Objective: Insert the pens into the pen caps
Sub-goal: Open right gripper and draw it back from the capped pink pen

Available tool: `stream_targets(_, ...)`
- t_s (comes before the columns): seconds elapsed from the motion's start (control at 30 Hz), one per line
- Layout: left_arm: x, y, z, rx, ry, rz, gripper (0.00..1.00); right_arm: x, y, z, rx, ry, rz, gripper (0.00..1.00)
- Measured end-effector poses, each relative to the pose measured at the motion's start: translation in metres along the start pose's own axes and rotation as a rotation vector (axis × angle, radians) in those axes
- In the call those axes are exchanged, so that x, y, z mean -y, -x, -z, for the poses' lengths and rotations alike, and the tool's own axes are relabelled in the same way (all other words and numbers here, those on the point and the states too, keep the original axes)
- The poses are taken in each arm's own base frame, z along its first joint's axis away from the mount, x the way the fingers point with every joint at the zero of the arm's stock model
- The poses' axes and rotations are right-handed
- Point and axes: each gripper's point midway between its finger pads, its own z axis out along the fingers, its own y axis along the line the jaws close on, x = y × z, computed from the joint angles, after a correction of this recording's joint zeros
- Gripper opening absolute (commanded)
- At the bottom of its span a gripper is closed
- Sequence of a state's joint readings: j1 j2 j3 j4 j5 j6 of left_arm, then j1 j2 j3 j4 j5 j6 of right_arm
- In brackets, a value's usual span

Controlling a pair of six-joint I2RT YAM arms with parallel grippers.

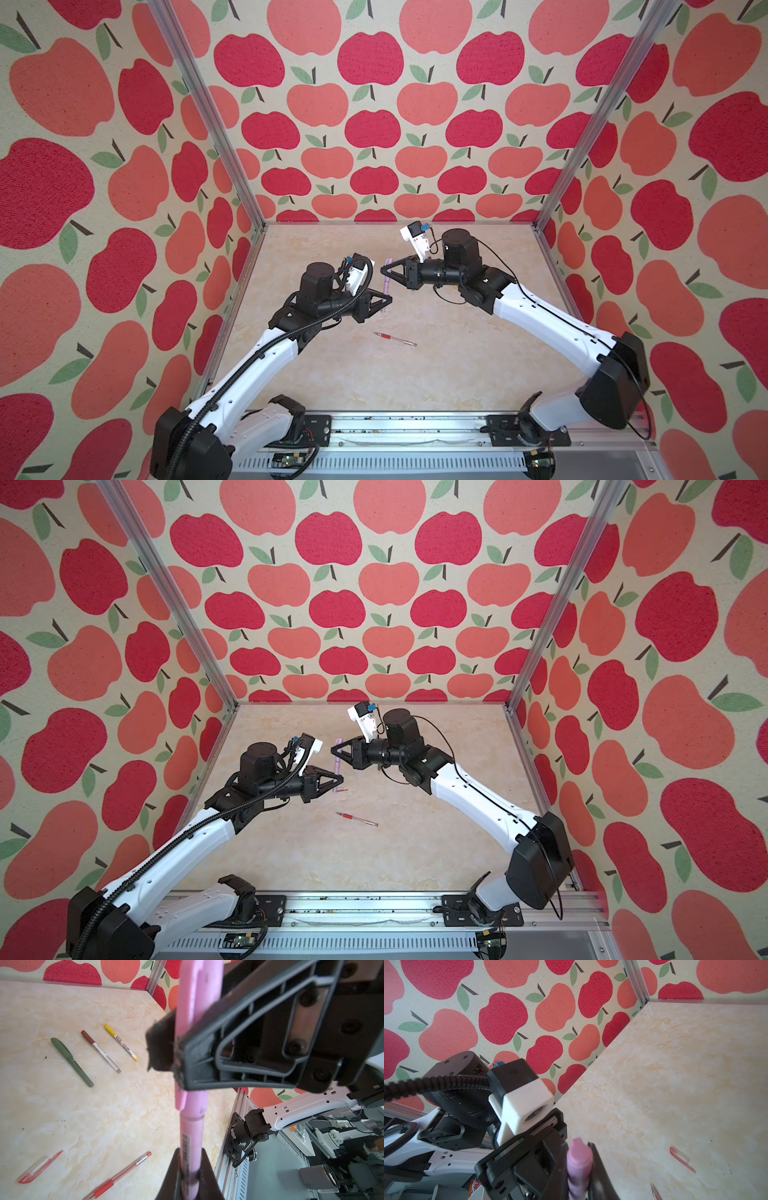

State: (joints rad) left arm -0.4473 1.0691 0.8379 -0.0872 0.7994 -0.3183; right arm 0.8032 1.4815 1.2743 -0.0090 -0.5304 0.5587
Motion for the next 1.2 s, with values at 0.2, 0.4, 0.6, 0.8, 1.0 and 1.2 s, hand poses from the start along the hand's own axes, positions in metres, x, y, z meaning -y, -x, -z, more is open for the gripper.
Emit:
stream_targets(0.2,-0.004,0.008,0.000,0.004,-0.005,0.000,0.00,0.003,0.006,-0.003,0.053,0.007,-0.006,0.10)
stream_targets(0.4,-0.013,0.009,-0.005,-0.014,-0.005,0.026,0.00,0.014,0.006,-0.008,0.096,-0.010,-0.027,0.10)
stream_targets(0.6,-0.017,0.015,-0.005,-0.023,-0.008,0.030,0.00,0.017,0.011,-0.009,0.146,-0.014,-0.036,0.10)
stream_targets(0.8,-0.017,0.016,-0.005,-0.022,-0.016,0.032,0.00,0.016,0.014,-0.009,0.156,-0.020,-0.037,0.12)
stream_targets(1.0,-0.015,0.016,-0.004,0.006,-0.031,0.010,0.00,0.012,0.017,-0.007,0.131,-0.027,-0.034,0.24)
stream_targets(1.2,-0.037,0.028,0.003,0.141,0.050,-0.011,0.00,0.008,-0.011,-0.003,-0.038,0.020,-0.092,0.47)
